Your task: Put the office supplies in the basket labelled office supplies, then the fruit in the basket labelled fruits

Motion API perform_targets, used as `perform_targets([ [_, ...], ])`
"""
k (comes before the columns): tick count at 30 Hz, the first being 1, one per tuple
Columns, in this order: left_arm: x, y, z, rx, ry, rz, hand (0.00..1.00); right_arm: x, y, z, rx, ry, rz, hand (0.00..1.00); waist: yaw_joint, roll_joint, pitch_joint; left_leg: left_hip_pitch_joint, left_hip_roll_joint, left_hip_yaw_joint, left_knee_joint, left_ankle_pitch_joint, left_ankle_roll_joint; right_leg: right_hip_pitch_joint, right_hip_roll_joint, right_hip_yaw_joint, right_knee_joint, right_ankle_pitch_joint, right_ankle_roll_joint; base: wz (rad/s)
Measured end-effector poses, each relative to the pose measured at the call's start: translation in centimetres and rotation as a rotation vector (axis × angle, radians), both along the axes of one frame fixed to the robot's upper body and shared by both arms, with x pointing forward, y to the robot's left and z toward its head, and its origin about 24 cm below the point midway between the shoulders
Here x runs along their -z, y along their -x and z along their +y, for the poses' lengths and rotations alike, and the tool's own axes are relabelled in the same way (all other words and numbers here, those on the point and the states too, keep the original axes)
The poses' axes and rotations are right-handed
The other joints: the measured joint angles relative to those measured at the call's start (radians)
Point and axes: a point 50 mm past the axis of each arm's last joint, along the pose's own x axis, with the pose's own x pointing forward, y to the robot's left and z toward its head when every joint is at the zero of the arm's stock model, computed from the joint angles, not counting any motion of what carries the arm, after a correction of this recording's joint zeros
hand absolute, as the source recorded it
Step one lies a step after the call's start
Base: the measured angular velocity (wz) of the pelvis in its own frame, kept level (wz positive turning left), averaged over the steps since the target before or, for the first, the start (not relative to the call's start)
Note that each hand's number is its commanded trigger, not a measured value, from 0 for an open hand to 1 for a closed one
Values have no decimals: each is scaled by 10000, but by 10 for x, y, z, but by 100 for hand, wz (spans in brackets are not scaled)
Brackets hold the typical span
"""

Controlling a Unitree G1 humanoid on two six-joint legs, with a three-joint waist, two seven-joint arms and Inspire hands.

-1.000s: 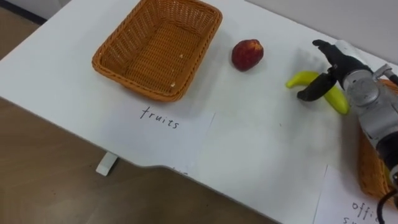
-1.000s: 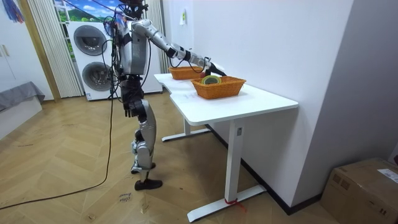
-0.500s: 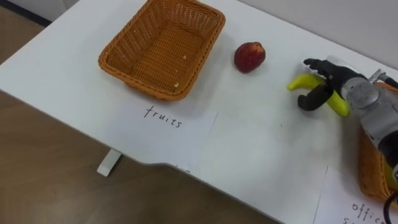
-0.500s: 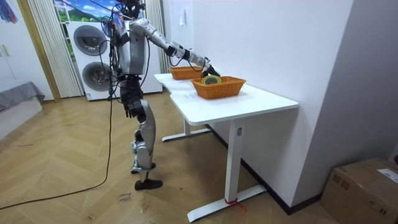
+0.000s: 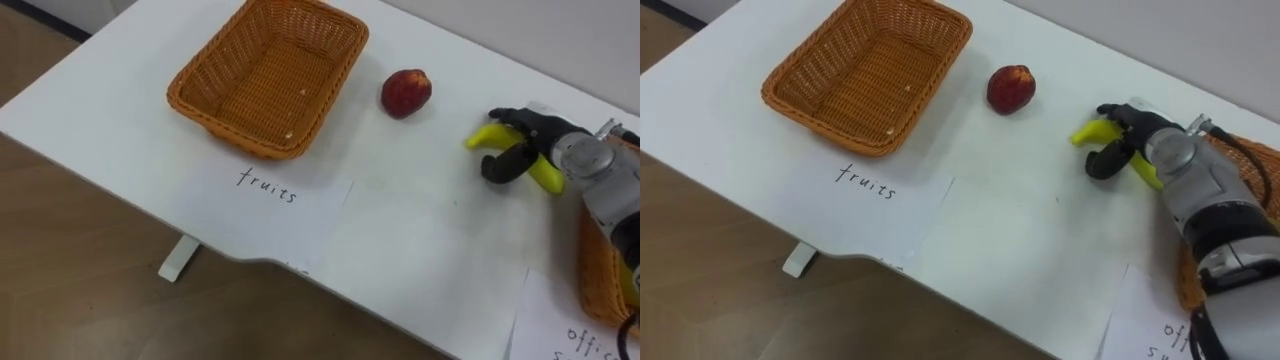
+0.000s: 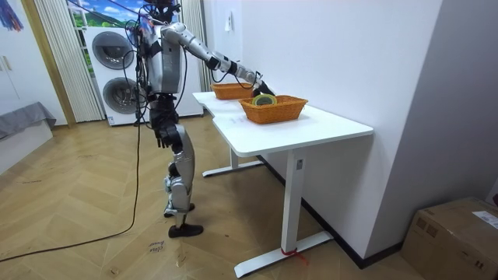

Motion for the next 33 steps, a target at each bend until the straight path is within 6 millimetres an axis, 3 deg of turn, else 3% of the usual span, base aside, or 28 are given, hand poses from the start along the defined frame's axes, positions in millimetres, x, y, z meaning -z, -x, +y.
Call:
perform_targets([
  [6, 0, 0, 0, 12, 61, 8, 0, -9, -4, -4, 318, 212, -437, 100, 34, 0, 1, 46, 1, 14, 0, 3, 4, 17, -13, -53, 37, -1, 1, 0],
  [25, 0, -3, 0, 1, -17, -96, 0, -6, -3, -3, 353, -264, -331, 100, 21, -27, 1, 244, 20, 75, -96, 3, 3, 138, -28, -48, 25, -2, 4, 0],
  [33, -1, -1, 3, -165, -112, -125, 0, -11, -5, 5, -235, 75, -332, 100, -90, -85, -53, 354, -6, 39, -150, 8, 0, 294, -9, -41, -122, 0, 6, 0],
])
